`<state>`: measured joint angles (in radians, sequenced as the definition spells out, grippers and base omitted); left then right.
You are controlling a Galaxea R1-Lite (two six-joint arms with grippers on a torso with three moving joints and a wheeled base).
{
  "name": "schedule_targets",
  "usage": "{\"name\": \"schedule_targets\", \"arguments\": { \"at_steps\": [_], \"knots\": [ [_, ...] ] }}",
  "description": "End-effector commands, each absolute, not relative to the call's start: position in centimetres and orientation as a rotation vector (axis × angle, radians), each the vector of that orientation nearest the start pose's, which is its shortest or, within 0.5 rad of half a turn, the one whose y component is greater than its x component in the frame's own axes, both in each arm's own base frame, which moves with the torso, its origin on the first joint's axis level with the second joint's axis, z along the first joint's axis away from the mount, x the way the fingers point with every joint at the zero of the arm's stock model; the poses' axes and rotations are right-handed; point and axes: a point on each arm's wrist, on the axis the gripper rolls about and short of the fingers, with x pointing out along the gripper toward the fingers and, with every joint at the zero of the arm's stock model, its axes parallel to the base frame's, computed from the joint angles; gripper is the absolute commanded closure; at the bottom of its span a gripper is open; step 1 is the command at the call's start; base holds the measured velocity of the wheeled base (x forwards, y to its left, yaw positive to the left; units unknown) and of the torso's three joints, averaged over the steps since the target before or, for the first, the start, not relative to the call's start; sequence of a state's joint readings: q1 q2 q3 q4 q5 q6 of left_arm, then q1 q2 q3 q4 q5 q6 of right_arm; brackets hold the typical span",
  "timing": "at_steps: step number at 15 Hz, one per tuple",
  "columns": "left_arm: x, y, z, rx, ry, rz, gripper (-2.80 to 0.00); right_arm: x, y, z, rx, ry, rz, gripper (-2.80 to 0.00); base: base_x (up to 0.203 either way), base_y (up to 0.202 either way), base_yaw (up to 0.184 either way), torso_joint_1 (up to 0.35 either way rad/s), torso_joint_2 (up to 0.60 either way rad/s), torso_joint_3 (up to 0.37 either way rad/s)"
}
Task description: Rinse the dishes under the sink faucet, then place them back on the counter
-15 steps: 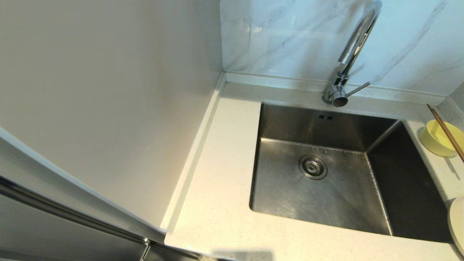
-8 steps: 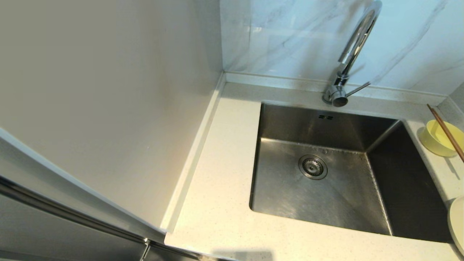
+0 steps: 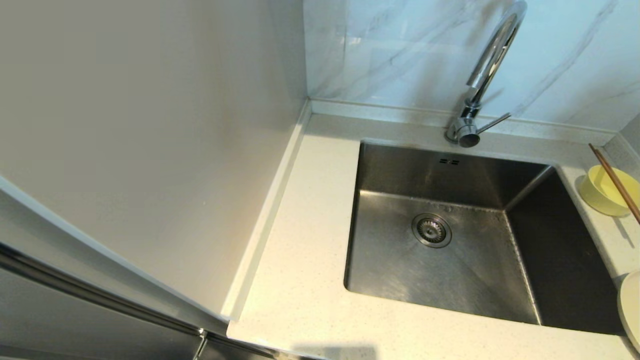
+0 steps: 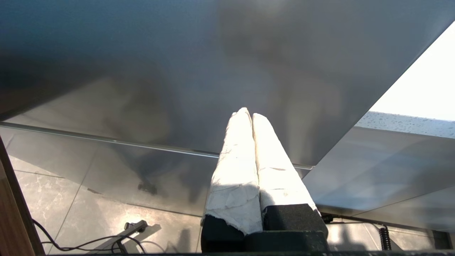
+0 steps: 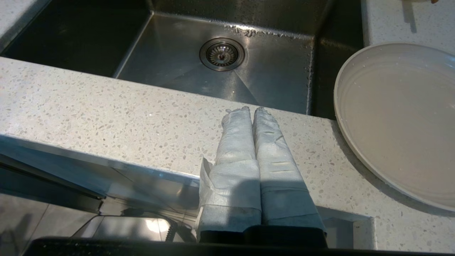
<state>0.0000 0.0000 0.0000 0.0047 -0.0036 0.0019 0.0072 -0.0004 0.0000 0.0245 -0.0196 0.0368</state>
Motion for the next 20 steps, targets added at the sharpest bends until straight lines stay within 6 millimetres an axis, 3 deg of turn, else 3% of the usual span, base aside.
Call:
{"name": "schedule_targets", "arguments": {
  "at_steps": [1,20],
  "knots": [
    [-2.28,-0.01,7.50,0.002,0.005,-0.005,0.00,-2.21,-0.06,7.05,0.036,0.035,-0.013,0.00,0.000,0.000,0.000,0.000,0.00,0.000],
    [-2.28,-0.01,7.50,0.002,0.005,-0.005,0.00,-2.21,-0.07,7.04,0.036,0.035,-0.014,0.00,0.000,0.000,0.000,0.000,0.00,0.000]
  ]
}}
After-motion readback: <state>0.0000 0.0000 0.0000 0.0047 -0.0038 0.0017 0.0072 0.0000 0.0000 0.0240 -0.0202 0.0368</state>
